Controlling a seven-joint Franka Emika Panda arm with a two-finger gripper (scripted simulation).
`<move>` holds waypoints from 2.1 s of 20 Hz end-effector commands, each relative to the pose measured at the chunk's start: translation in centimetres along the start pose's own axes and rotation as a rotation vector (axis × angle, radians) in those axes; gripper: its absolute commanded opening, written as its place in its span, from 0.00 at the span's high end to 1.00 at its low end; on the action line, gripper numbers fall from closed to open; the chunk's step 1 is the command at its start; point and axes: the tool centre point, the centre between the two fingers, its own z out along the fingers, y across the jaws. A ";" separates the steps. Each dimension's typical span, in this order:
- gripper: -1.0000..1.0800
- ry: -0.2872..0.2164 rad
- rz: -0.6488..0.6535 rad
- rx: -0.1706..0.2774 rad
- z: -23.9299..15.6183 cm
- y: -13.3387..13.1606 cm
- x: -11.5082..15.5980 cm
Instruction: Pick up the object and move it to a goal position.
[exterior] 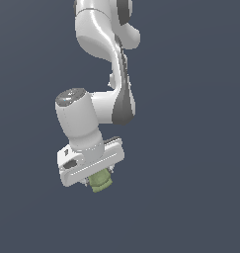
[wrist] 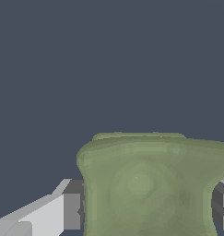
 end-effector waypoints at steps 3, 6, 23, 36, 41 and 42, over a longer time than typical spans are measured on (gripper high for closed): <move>1.00 0.155 -0.003 -0.019 -4.9 2.6 2.6; 1.00 0.249 -0.005 -0.028 -8.0 4.1 3.7; 1.00 0.650 -0.013 -0.060 -22.1 10.0 5.2; 1.00 0.904 -0.018 -0.074 -30.8 13.4 3.2; 1.00 0.983 -0.019 -0.076 -33.4 14.5 2.2; 1.00 0.996 -0.019 -0.076 -33.8 14.7 2.0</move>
